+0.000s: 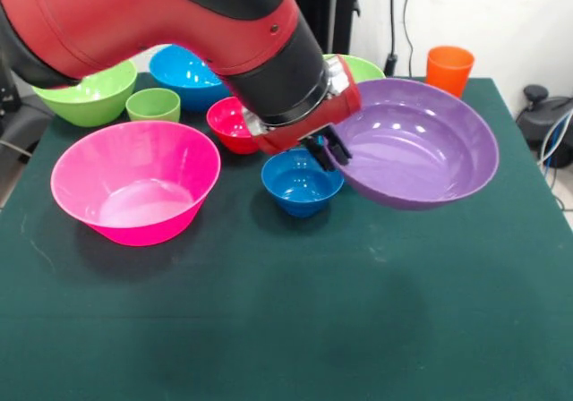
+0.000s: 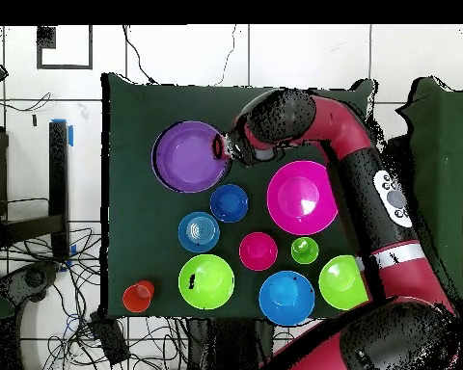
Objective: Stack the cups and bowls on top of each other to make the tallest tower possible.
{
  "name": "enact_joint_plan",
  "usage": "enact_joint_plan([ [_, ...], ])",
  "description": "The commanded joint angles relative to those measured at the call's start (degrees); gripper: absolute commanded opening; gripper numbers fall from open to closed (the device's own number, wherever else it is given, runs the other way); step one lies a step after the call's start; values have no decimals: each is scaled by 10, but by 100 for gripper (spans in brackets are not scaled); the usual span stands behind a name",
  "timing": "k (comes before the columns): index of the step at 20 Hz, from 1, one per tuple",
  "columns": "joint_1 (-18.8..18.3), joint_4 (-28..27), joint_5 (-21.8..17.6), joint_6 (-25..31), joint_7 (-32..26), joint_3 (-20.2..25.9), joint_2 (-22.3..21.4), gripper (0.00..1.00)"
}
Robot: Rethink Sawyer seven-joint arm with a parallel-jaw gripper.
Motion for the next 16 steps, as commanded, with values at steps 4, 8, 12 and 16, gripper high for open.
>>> enact_joint_plan([
  [4,17,-89,-66,90,-229,-34,14,0],
  [8,20,-115,-83,110,-243,-39,18,0],
  [12,20,-139,-99,121,-259,-39,23,0],
  [16,23,-163,-119,144,-268,-47,22,0],
])
